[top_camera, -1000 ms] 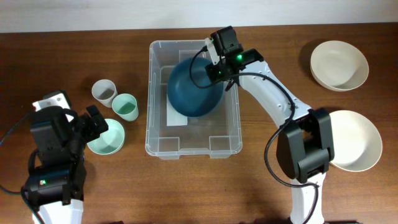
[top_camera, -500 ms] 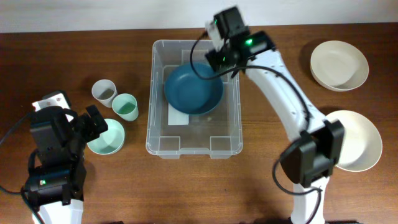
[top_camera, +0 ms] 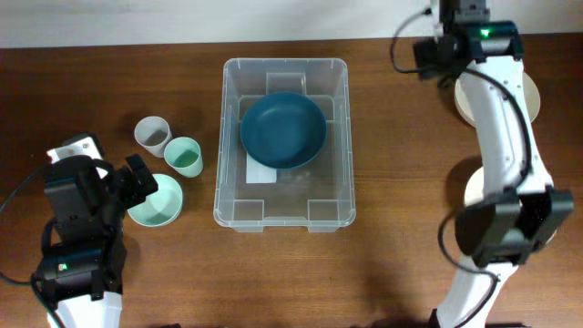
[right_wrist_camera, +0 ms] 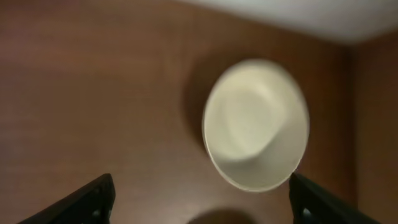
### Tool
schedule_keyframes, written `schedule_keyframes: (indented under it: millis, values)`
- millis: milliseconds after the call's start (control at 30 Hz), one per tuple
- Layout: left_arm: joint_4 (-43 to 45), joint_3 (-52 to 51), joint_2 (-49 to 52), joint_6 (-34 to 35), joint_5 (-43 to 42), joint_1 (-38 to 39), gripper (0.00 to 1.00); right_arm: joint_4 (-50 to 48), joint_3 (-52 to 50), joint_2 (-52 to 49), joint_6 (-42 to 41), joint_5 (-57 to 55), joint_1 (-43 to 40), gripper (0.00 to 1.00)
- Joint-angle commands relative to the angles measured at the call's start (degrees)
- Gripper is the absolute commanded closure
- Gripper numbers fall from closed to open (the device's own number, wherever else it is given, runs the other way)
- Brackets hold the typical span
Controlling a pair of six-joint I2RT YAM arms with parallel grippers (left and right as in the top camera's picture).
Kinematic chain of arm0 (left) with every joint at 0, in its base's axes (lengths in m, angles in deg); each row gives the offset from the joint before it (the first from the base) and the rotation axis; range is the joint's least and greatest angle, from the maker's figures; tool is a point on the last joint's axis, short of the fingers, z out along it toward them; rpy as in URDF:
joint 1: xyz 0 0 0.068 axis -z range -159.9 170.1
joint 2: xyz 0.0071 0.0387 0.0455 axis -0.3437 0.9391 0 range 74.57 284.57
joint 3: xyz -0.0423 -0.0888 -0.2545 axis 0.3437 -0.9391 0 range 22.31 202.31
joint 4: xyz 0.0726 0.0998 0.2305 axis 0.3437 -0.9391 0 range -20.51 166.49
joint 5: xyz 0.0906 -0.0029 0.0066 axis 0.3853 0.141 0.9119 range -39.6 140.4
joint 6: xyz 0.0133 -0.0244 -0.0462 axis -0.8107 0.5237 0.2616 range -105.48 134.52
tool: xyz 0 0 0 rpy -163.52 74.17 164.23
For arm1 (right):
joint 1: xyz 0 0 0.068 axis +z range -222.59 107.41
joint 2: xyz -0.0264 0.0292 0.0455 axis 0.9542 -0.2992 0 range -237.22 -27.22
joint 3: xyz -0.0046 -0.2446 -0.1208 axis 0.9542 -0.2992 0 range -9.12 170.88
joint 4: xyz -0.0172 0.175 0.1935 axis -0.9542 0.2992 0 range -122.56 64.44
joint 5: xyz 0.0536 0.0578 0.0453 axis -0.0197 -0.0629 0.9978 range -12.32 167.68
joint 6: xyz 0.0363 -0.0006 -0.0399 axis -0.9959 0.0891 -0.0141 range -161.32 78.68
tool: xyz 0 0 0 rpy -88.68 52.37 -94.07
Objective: Pack container
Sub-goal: 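Release the plate and move the right gripper to the cream bowl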
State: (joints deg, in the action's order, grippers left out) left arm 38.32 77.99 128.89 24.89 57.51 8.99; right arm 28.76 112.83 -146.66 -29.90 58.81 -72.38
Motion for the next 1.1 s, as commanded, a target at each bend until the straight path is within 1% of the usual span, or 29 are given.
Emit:
schedule_keyframes:
  millis: [0, 267, 567, 700, 967, 1067]
  values:
    - [0.0, 1.0, 0.1, 0.7, 0.7, -0.3, 0.01, -0.7, -2.6, -3.8, 0.2, -0.9, -2.8, 0.13]
    - [0.0, 1.0, 0.1, 0.7, 0.7, -0.3, 0.01, -3.8, -3.3, -12.3, 0.4, -0.9, -6.8, 0.13]
    - [0.0, 1.0, 0.1, 0.7, 0.7, -0.3, 0.01, -7.6, -3.3, -19.6, 0.6, -0.9, -7.4, 0.13]
    - [0.0, 1.0, 0.1, 0.7, 0.7, -0.3, 0.01, -10.1, -3.3, -21.4, 0.6, -1.0, -7.5, 0.13]
    - [0.0, 1.0, 0.1, 0.7, 0.7, -0.3, 0.01, -15.2, -3.3, -21.7, 0.6, -1.2, -8.1, 0.14]
    - [-0.1, 1.0, 0.1, 0.7, 0.7, -0.3, 0.01, -15.4, -3.3, -21.7, 0.6, -1.2, -9.0, 0.17]
